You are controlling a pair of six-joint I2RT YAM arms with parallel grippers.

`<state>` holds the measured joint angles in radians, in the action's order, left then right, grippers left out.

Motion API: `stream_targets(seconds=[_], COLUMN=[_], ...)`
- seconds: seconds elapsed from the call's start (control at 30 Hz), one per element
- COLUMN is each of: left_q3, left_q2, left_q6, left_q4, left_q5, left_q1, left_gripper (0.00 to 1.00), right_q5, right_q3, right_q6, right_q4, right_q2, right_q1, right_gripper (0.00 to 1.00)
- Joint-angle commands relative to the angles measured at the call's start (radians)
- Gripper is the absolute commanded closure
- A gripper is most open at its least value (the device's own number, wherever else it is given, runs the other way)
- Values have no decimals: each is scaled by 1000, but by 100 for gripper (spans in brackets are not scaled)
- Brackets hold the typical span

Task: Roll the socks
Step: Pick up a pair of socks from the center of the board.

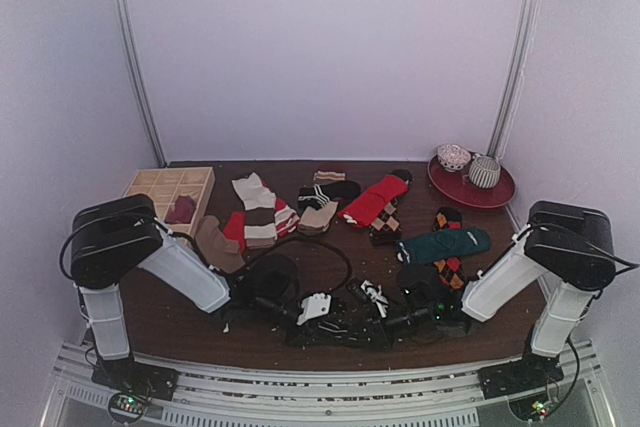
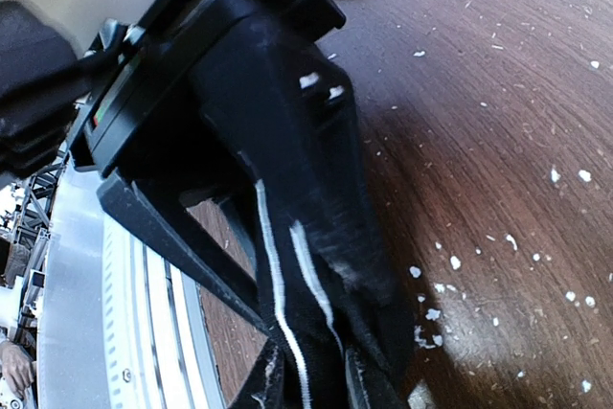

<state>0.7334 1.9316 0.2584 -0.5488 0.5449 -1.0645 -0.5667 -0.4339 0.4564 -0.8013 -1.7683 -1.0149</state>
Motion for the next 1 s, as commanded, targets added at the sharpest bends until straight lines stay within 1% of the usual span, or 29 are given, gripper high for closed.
stream_targets(seconds=[0.0,0.13,0.17,0.23,0.37,0.43,0.5,0.53,0.67,0.77,0.87,0.97], left_q3=[21,28,33,43,58,56,45,37,9,10,18,-2], left_q2=[-7,-2,0,10,35,41,37,33,6,-34,-88,-186], left_q6=[7,7,7,7,-14,-38,-65,-78,-129,-176,-210,-252], left_q4=[9,21,28,39,58,55,40,34,16,40,95,137], left_q5=[-8,9,14,25,42,52,39,34,-2,-69,-137,-222], left_q1=[16,18,18,18,20,26,39,46,78,96,123,193], left_gripper=[82,94,99,100,100,100,100,100,100,100,100,100], right_q5=[57,65,70,80,94,105,139,171,320,421,458,464], right_q3=[63,58,58,56,58,65,71,72,78,90,103,115], right_q6=[11,11,13,16,15,8,-12,-30,-70,-82,-91,-93], right_q4=[348,360,360,360,347,340,371,401,539,597,615,594], right_q2=[-78,-80,-78,-69,-6,66,202,265,568,755,860,872], right_q1=[-3,-2,-3,-3,-3,-3,-3,-3,-2,4,10,14], right_gripper=[82,82,81,78,67,60,54,53,39,32,29,28])
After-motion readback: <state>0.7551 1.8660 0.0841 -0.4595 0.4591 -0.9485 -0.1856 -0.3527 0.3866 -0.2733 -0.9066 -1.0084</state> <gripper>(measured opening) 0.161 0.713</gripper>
